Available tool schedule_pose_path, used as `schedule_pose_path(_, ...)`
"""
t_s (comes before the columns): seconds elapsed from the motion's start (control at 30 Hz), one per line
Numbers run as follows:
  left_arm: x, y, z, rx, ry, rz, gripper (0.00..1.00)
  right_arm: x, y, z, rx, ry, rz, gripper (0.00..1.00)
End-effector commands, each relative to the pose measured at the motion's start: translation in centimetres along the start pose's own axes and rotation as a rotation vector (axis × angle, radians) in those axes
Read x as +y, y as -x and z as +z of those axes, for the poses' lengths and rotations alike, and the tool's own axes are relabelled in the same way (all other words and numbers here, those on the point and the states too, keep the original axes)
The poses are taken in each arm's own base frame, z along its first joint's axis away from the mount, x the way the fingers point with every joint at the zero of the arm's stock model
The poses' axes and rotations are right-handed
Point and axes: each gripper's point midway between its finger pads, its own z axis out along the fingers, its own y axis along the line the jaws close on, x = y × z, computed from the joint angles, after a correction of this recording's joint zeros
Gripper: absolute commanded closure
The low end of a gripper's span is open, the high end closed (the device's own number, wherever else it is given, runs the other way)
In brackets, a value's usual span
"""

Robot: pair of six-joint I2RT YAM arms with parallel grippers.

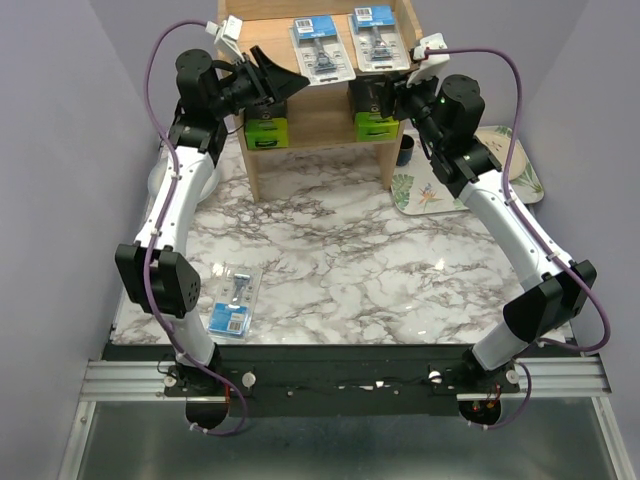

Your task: Place and organize the shaving razors onto the shelf

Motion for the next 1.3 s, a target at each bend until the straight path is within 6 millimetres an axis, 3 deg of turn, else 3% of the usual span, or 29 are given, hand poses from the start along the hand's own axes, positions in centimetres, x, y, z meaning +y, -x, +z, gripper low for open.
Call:
schedule_pose_path(0.0, 0.8, 0.4, -2.3, -0.061, 0.167, 0.019, 0.36, 1.8, 2.0, -0.2, -0.044, 0.107, 0.046, 0.39)
schedule_pose_path(0.07, 1.9, 0.4, -3.0, -0.083, 0.235, 0.025, 0.36, 2.9, 1.2, -0.3, -0.009, 0.168, 0.064, 0.39)
schedule_pose_path(0.2, -0.3, 2.1, -4.0, -0.144, 0.213, 0.117, 0.46, 3.3, 1.4, 0.2, -0.013, 0.182, 0.084, 0.41)
schedule_pose_path(0.3, -0.9, 4.2, -4.3, -0.219, 0.228, 0.204, 0.95, 2.9, 1.3, 1.1, -0.015, 0.158, 0.08, 0.45)
schedule_pose_path(0.33, -0.9, 4.5, -4.2, -0.224, 0.233, 0.229, 1.0, 2.8, 1.6, 1.5, -0.02, 0.151, 0.082, 0.49)
schedule_pose_path(0.53, 1.1, 6.2, -2.8, -0.245, 0.331, 0.294, 1.0, 3.2, 1.8, 2.7, -0.019, 0.159, 0.11, 0.6)
schedule_pose_path(0.9, 4.4, 5.4, 1.4, -0.233, 0.368, 0.364, 1.0, 4.7, 2.0, 3.7, -0.026, 0.183, 0.114, 0.61)
schedule_pose_path(1.27, 7.4, 4.4, 3.8, -0.216, 0.403, 0.392, 1.0, 6.0, 1.0, 4.9, -0.011, 0.207, 0.117, 0.59)
